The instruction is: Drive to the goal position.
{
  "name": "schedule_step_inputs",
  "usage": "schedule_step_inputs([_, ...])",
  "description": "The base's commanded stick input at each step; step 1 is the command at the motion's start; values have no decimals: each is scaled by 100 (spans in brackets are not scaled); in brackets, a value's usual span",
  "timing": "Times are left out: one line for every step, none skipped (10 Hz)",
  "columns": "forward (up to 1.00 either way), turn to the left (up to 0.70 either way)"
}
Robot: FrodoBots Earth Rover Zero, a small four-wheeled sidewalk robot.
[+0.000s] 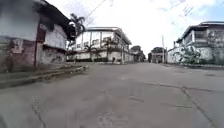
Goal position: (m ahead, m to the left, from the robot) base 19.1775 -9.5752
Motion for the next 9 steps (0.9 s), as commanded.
schedule_step_inputs([100,7])
schedule_step_inputs([100,19])
schedule_step_inputs([100,40])
schedule_step_inputs([100,19])
schedule_step_inputs([100,0])
schedule_step_inputs([100,0])
schedule_step_inputs([100,0])
schedule_step_inputs([100,0])
schedule_step_inputs([100,0])
